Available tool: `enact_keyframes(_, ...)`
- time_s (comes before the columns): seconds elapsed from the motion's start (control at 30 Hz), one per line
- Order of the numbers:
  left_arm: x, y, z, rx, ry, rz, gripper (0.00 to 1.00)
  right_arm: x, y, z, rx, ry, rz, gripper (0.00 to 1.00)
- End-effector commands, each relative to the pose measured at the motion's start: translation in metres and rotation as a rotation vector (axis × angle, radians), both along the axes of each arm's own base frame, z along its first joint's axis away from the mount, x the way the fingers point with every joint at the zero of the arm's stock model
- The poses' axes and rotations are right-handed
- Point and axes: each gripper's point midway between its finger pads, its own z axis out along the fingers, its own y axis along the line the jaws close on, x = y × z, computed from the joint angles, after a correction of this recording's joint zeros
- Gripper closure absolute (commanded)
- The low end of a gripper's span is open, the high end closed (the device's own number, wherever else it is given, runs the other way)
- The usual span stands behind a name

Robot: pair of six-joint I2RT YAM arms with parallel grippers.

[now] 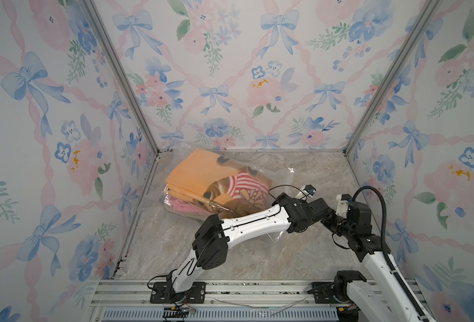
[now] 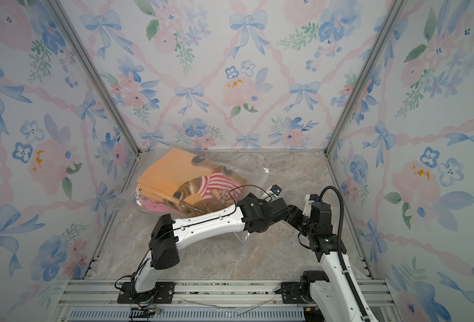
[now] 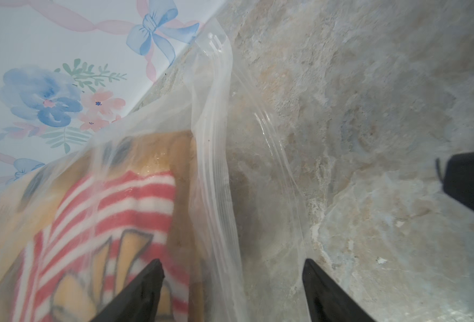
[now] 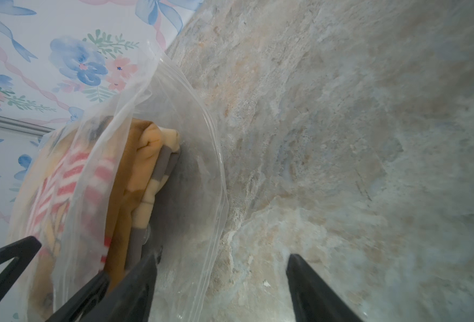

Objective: Take the blanket out of the vacuum bag
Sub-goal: Open the vacuum bag at the center of the board, then take out the blanket from the vacuum bag.

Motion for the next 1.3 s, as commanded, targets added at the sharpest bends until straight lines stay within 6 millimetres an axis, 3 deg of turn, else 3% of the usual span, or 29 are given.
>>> enact_keyframes(0.0, 0.004, 0.02, -0.007, 0.124, -0.037, 0.043, 0.24, -0.004, 0.004, 0.001, 0.029, 0.005, 0.022, 0.25)
enact_keyframes(0.07, 0.012, 0.024, -0.01, 0.153, -0.055, 0.057, 0.34, -0.003, 0.006, 0.002, 0.024, 0.0, 0.038, 0.25)
enact_keyframes(0.17, 0.022, 0.029, -0.003, 0.157, -0.085, 0.08, 0.7, -0.001, 0.011, 0.006, 0.033, -0.022, 0.071, 0.25)
enact_keyframes(0.23, 0.028, 0.029, 0.014, 0.139, -0.122, 0.088, 0.93, 0.0, 0.017, 0.009, 0.045, -0.038, 0.103, 0.25)
enact_keyframes(0.27, 0.03, 0.027, 0.026, 0.127, -0.149, 0.088, 1.0, 0.001, 0.02, 0.011, 0.046, -0.05, 0.117, 0.25)
enact_keyframes(0.5, 0.031, 0.016, 0.12, 0.005, -0.303, 0.076, 1.0, 0.009, 0.06, 0.024, 0.104, -0.144, 0.21, 0.24)
enact_keyframes(0.6, 0.026, 0.016, 0.138, -0.03, -0.326, 0.071, 1.0, 0.015, 0.078, 0.034, 0.165, -0.189, 0.239, 0.3)
enact_keyframes(0.7, 0.024, 0.019, 0.143, -0.046, -0.327, 0.076, 1.0, 0.024, 0.1, 0.041, 0.2, -0.209, 0.277, 0.36)
enact_keyframes(0.83, 0.022, 0.022, 0.143, -0.064, -0.31, 0.074, 1.0, 0.034, 0.129, 0.039, 0.219, -0.193, 0.31, 0.36)
enact_keyframes(1.1, 0.008, 0.036, 0.115, -0.121, -0.208, 0.079, 1.0, 0.061, 0.174, 0.027, 0.345, -0.19, 0.339, 0.38)
enact_keyframes(1.27, 0.003, 0.047, 0.114, -0.163, -0.209, 0.102, 1.0, 0.069, 0.195, 0.024, 0.358, -0.195, 0.361, 0.38)
